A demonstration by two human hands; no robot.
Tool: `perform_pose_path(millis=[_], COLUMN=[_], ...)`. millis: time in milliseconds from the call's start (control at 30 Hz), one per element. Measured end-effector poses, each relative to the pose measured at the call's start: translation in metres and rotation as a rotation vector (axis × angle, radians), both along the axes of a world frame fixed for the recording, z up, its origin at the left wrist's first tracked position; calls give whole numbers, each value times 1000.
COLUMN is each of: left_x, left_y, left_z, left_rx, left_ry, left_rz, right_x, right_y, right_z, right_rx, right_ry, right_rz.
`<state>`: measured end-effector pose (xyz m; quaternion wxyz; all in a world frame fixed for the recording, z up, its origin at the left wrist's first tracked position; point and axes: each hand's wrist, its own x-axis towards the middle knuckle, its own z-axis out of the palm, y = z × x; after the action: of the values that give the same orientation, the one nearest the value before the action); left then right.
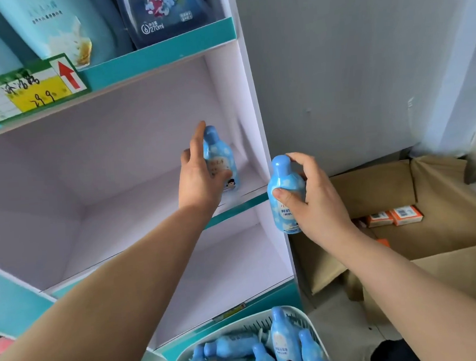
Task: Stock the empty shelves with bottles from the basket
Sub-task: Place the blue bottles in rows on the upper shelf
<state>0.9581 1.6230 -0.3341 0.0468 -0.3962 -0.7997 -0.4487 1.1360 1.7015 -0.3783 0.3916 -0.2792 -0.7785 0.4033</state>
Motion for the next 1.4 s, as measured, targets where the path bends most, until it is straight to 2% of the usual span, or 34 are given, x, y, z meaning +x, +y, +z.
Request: perform_pose_path(millis=[267,733,1067,1267,1333,1400], left_x=[-20,-81,-87,-52,-37,-20], left_y=[42,103,105,60,41,14], left_z=[6,-6,3,18,25,39], left_rx=[-5,41,17,87,33,-89], left_ry=[-40,59,7,-57,-62,-156], left_rz=[76,151,127,24,-83,-274], right_x=[-6,-20,-16,-18,-17,-17], right_y=[5,4,6,3,0,-10], right_z=[-1,-11,-9,4,10,20], right_rx=[-21,0,-19,-72,-70,-59], right_ry=[1,69,75,81,72,86], right_rz=[63,147,173,116,78,53])
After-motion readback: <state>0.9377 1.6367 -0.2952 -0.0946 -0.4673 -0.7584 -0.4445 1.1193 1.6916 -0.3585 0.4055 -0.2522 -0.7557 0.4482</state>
